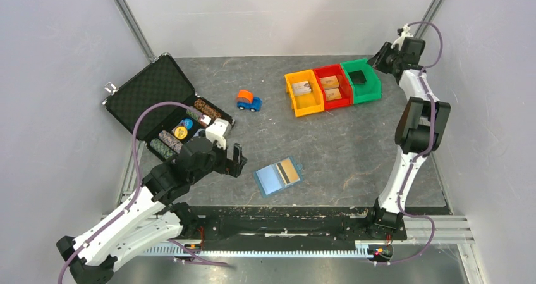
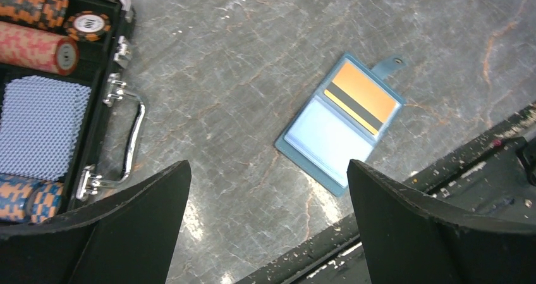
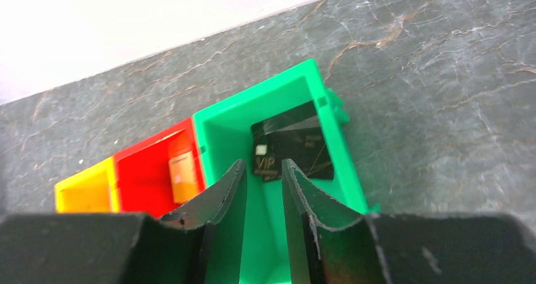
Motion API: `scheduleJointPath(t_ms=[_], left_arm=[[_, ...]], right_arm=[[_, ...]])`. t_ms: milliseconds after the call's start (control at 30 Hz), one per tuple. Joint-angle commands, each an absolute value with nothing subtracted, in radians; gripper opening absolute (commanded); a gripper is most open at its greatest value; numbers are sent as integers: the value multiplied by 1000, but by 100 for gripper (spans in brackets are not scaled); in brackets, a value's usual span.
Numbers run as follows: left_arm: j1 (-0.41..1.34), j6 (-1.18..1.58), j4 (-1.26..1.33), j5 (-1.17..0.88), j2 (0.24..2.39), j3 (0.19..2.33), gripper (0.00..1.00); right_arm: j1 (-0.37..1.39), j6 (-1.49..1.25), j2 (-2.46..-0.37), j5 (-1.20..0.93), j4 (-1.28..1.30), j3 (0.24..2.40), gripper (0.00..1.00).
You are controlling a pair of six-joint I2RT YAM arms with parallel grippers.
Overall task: Take the credit cards out of the card holder
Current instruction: Place the credit card in the storage box, then remove the credit card from the card holder.
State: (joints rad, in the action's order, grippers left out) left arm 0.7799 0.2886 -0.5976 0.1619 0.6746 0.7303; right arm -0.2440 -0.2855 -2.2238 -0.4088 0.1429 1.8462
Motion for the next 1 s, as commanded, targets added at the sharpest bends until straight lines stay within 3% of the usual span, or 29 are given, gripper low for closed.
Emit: scheduleJointPath(t_ms=[0, 267, 600, 967], left_arm=[[778, 324, -618, 262, 653, 760, 100], [776, 371, -661, 296, 644, 760, 100], [776, 404, -680, 224, 704, 744, 99], [777, 646, -433, -79, 748, 580, 88]], right_arm=[[-225, -300, -1999, -394, 138, 1731, 30], [-106, -312, -1699, -341, 189, 1395, 32], [225, -318, -1369, -198, 174, 1025, 35], [611, -411, -1152, -64, 23, 646, 35]])
